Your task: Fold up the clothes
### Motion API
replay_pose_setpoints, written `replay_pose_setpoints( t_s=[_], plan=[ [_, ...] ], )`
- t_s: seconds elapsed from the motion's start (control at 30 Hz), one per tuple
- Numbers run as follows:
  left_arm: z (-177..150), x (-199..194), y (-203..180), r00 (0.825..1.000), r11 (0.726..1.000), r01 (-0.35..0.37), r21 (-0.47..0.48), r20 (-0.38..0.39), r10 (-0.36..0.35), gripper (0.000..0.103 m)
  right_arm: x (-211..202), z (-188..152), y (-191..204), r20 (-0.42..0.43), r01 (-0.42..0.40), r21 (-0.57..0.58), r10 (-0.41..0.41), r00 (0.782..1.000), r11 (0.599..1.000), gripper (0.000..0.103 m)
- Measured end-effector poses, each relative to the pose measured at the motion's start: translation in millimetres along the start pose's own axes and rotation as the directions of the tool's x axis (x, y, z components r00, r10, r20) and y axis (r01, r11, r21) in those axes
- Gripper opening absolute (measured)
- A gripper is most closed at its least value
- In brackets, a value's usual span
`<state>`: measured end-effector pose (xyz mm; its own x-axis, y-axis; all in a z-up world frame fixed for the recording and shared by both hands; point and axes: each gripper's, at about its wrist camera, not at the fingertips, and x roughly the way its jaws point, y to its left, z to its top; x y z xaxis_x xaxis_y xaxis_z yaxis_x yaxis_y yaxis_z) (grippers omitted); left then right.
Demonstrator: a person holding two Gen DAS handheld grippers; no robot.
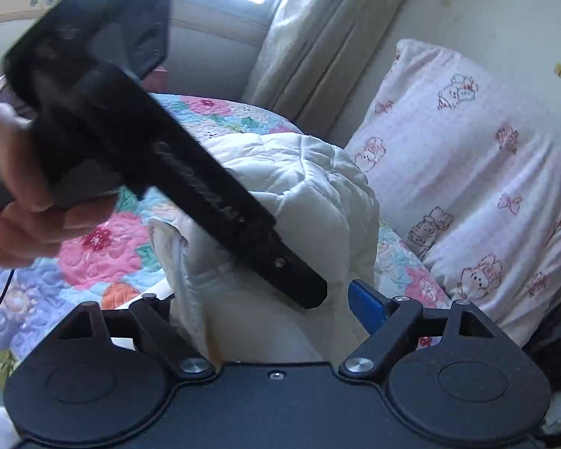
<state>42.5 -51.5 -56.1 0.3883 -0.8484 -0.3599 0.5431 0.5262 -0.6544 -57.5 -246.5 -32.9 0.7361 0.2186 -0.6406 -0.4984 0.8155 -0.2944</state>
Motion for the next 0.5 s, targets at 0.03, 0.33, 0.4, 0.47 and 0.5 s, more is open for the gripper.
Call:
replay_pose_setpoints(
  t_s=[0.03, 0.33, 0.4, 0.47, 0.5],
  plan=[
    [2, 0, 1, 1.0, 1.0, -0.005, -0.005, 0.008, 0.005, 0.02, 6, 2, -6, -0.001, -0.006, 0.03, 0.006, 1.0, 1.0, 0.065],
    [20, -27, -5, 0.982, 0.992, 0.126, -0.023, 0.144, -0.121, 0.025, -14, 6, -30, 0.115, 0.159, 0.063, -0.166, 0.979, 0.985, 0.021],
    [19, -33, -12, 0.979, 0.994, 0.111, 0.02, 0.172, -0.113, 0.027, -16, 3, -47, 0.102, 0.207, 0.107, -0.218, 0.971, 0.973, 0.019],
    [17, -39, -15, 0.98, 0.995, 0.078, 0.055, 0.181, -0.087, 0.029, -18, -4, -68, 0.081, 0.25, 0.167, -0.266, 0.961, 0.954, 0.019],
    [14, -40, -11, 0.984, 0.998, 0.031, 0.062, 0.171, -0.041, 0.029, -19, -10, -81, 0.066, 0.268, 0.211, -0.288, 0.955, 0.94, 0.019]
  ],
)
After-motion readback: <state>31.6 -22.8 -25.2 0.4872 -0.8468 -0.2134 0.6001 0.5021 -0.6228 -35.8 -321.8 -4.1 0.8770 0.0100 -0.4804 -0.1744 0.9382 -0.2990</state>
